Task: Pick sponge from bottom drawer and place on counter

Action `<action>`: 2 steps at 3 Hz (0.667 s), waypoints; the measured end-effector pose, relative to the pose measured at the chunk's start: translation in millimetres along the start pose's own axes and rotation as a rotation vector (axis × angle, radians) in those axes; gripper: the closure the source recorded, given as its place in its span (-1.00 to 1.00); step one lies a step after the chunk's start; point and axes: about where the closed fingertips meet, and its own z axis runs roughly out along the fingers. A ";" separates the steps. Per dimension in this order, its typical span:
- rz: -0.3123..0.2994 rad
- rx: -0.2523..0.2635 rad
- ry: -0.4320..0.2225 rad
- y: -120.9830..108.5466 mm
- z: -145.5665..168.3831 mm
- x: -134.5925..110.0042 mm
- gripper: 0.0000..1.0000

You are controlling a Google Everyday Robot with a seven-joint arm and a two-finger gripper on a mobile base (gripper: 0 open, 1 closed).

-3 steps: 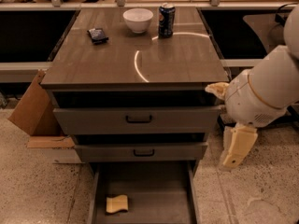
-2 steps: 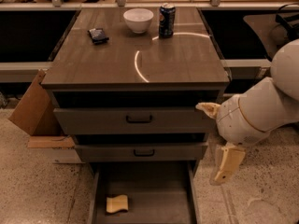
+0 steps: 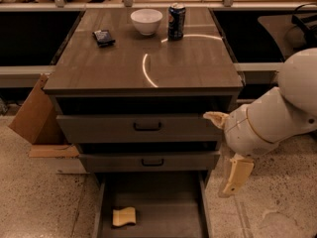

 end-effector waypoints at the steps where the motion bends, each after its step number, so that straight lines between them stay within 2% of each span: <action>1: -0.050 -0.010 -0.020 0.3 34.4 7.3 -1.00; 2: -0.094 -0.034 -0.038 1.8 71.7 11.6 -1.00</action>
Offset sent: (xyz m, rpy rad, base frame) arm 0.0167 0.0331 -0.1137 0.0344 -0.0033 0.1637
